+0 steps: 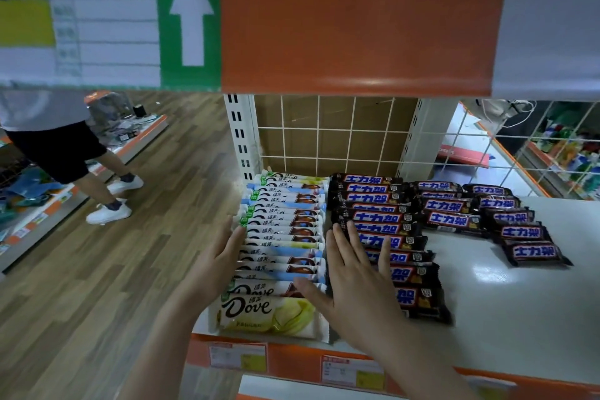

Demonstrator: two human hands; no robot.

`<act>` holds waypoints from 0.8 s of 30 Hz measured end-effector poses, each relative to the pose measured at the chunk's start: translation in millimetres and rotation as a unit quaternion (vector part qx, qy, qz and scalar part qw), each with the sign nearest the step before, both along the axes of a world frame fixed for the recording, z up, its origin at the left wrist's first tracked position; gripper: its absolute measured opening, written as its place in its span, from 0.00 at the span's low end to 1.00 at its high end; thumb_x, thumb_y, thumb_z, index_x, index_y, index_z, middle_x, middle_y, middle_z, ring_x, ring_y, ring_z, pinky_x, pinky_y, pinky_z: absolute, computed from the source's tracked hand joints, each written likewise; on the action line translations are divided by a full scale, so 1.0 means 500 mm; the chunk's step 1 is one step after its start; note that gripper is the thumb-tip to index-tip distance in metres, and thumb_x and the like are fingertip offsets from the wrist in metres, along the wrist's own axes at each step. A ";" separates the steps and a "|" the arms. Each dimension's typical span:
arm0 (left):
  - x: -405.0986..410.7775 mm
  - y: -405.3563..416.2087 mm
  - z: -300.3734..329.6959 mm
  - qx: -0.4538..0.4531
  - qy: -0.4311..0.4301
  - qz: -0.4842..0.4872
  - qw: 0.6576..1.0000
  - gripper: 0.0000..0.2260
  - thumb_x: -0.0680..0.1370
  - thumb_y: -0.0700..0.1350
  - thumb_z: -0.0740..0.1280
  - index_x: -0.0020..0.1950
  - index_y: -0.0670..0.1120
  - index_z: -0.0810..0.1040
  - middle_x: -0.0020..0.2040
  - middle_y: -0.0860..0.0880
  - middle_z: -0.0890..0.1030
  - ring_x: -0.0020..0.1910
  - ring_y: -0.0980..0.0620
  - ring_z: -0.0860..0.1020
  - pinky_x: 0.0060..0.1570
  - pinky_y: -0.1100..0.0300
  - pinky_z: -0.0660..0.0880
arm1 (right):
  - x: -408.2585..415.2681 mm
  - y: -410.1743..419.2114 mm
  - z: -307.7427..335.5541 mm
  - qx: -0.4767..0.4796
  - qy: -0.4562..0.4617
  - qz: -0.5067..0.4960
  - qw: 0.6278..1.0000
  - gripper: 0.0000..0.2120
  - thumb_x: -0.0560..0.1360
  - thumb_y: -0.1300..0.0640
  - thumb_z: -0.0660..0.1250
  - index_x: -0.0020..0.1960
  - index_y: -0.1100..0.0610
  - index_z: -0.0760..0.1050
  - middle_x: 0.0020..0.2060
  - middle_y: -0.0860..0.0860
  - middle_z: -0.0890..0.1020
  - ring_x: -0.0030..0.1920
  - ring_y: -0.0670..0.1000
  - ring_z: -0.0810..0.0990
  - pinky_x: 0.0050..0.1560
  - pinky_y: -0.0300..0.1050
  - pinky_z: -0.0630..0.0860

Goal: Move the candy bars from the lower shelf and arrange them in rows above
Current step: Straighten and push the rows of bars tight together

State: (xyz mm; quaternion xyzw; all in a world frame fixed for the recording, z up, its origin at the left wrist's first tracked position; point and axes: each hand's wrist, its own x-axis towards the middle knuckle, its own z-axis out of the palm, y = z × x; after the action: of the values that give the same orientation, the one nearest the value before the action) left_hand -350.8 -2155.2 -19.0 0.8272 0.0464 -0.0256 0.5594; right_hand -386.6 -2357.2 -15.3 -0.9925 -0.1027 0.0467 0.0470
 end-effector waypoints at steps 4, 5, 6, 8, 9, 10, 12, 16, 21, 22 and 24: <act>0.031 -0.002 0.016 -0.007 -0.005 0.030 1.000 0.25 0.80 0.56 0.52 0.76 0.50 0.55 0.75 0.51 0.58 0.73 0.51 0.57 0.69 0.56 0.54 | 0.036 -0.006 0.016 -0.004 -0.004 -0.003 1.000 0.51 0.63 0.25 0.27 0.76 0.55 0.34 0.76 0.51 0.39 0.73 0.52 0.28 0.65 0.66 0.26; 0.040 -0.005 0.018 -0.013 -0.006 0.026 1.000 0.25 0.81 0.55 0.52 0.76 0.50 0.55 0.75 0.51 0.58 0.74 0.52 0.56 0.68 0.58 0.54 | 0.044 -0.004 0.018 -0.005 0.001 0.002 1.000 0.51 0.63 0.25 0.28 0.76 0.56 0.34 0.76 0.51 0.40 0.73 0.52 0.29 0.65 0.66 0.25; 0.047 -0.008 0.019 -0.027 -0.003 0.020 0.999 0.24 0.81 0.55 0.52 0.76 0.50 0.56 0.75 0.51 0.58 0.73 0.52 0.57 0.67 0.60 0.54 | 0.051 -0.001 0.019 -0.005 0.007 0.007 1.000 0.51 0.64 0.24 0.30 0.76 0.56 0.34 0.77 0.51 0.40 0.73 0.52 0.29 0.64 0.66 0.24; 0.058 -0.012 0.018 -0.050 0.007 0.010 0.999 0.23 0.80 0.56 0.52 0.75 0.51 0.58 0.75 0.52 0.60 0.72 0.54 0.58 0.66 0.62 0.54 | 0.058 0.003 0.018 -0.003 0.015 0.013 1.000 0.51 0.65 0.24 0.32 0.76 0.57 0.34 0.77 0.51 0.41 0.73 0.51 0.29 0.64 0.67 0.23; 0.062 -0.013 0.016 -0.052 0.013 0.004 0.999 0.23 0.80 0.56 0.52 0.75 0.51 0.59 0.74 0.52 0.61 0.72 0.54 0.59 0.66 0.61 0.55 | 0.060 0.004 0.017 -0.001 0.018 0.015 1.000 0.51 0.65 0.24 0.33 0.76 0.57 0.34 0.77 0.51 0.41 0.73 0.51 0.29 0.64 0.67 0.23; 0.064 -0.010 0.013 -0.050 0.020 0.001 0.999 0.23 0.80 0.57 0.52 0.74 0.51 0.59 0.74 0.52 0.61 0.72 0.53 0.59 0.67 0.60 0.55 | 0.060 0.004 0.015 0.002 0.020 0.017 1.000 0.50 0.65 0.24 0.33 0.76 0.57 0.34 0.77 0.51 0.41 0.73 0.50 0.29 0.64 0.67 0.24; 0.066 -0.003 0.007 -0.045 0.028 -0.004 0.999 0.23 0.81 0.57 0.52 0.75 0.52 0.60 0.74 0.53 0.61 0.72 0.53 0.59 0.69 0.57 0.55 | 0.058 0.005 0.013 0.011 0.020 0.022 0.999 0.50 0.66 0.24 0.34 0.76 0.57 0.34 0.77 0.49 0.41 0.73 0.49 0.29 0.65 0.67 0.24; 0.063 -0.005 0.008 -0.019 0.023 -0.024 0.999 0.23 0.81 0.56 0.52 0.75 0.52 0.58 0.75 0.55 0.59 0.73 0.56 0.57 0.69 0.60 0.52 | 0.057 0.008 0.011 0.011 0.012 0.024 1.000 0.50 0.66 0.24 0.33 0.76 0.57 0.34 0.77 0.49 0.41 0.73 0.48 0.29 0.65 0.68 0.25; 0.061 -0.006 0.015 -0.010 0.035 -0.035 0.999 0.24 0.80 0.58 0.51 0.75 0.54 0.57 0.75 0.54 0.58 0.73 0.54 0.56 0.70 0.56 0.52 | 0.055 0.009 0.011 0.011 0.005 0.023 1.000 0.50 0.66 0.25 0.33 0.77 0.57 0.36 0.77 0.49 0.42 0.73 0.48 0.29 0.66 0.68 0.26; 0.060 -0.007 0.016 -0.008 0.040 -0.037 0.998 0.24 0.80 0.58 0.51 0.75 0.54 0.56 0.76 0.54 0.57 0.74 0.54 0.56 0.70 0.56 0.52 | 0.055 0.009 0.012 0.011 0.005 0.022 1.000 0.50 0.66 0.25 0.33 0.77 0.57 0.36 0.77 0.49 0.42 0.73 0.48 0.29 0.66 0.68 0.26; 0.060 -0.009 0.019 -0.008 0.048 -0.041 0.998 0.24 0.80 0.59 0.51 0.75 0.55 0.56 0.75 0.54 0.58 0.74 0.54 0.56 0.70 0.56 0.52 | 0.054 0.008 0.012 0.010 0.005 0.020 1.000 0.49 0.66 0.25 0.33 0.77 0.57 0.36 0.77 0.49 0.42 0.73 0.48 0.29 0.66 0.67 0.25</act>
State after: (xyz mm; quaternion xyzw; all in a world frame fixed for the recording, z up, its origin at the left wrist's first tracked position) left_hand -320.7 -2159.7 -9.7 0.8216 0.0391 -0.0890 0.5617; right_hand -359.5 -2353.1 -9.1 -0.9894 -0.1229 0.0517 0.0569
